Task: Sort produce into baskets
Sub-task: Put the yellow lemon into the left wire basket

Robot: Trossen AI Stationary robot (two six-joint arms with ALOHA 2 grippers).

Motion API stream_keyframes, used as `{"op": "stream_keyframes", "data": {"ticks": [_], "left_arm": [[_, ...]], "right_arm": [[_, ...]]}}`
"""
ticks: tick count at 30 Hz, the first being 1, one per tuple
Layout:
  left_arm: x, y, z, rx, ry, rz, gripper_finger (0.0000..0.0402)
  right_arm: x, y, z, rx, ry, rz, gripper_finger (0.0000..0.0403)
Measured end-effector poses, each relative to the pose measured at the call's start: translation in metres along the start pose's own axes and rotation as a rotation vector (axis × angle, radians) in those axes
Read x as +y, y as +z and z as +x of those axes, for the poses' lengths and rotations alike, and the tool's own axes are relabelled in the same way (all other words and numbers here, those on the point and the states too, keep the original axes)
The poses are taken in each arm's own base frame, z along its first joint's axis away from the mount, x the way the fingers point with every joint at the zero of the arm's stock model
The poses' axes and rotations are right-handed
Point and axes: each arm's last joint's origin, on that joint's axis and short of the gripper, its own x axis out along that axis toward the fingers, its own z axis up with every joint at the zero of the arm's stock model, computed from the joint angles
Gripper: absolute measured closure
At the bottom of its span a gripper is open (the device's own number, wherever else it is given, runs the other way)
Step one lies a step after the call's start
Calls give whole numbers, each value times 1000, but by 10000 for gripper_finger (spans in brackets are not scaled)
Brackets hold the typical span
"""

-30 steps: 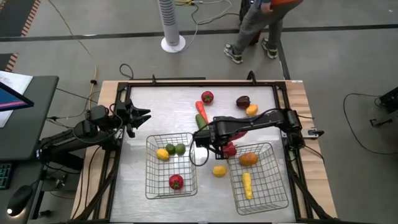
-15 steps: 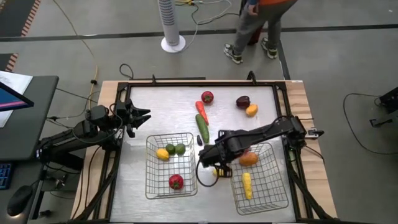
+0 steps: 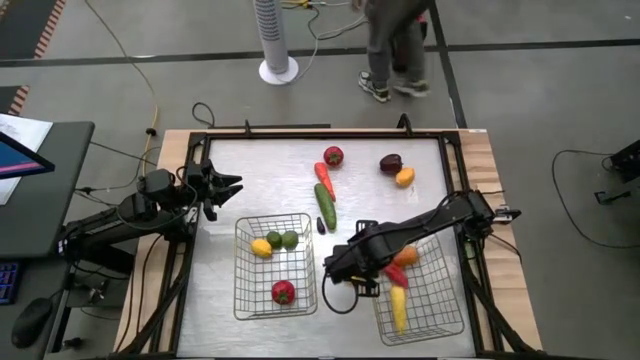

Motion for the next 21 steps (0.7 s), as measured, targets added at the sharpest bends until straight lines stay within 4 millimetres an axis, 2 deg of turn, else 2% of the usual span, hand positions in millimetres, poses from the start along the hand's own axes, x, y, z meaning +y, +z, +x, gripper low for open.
{"op": "stream_keyframes", "data": {"ticks": [7, 11, 14, 17, 21], "left_arm": [[0, 0, 0, -1, 1, 0, 269], [0, 0, 0, 0, -1, 0, 269], [0, 0, 0, 5, -1, 3, 269], [1, -2, 0, 18, 4, 8, 269], [1, -2, 0, 19, 5, 9, 269]], "right_arm": [[-30, 14, 4, -46, -101, 34, 195], [-46, 29, 6, -116, -35, 57, 178], [-43, 39, 5, -205, 58, 35, 163], [-32, 42, 3, -250, 98, 8, 149], [-15, 40, 19, -253, 112, -21, 138]]}}
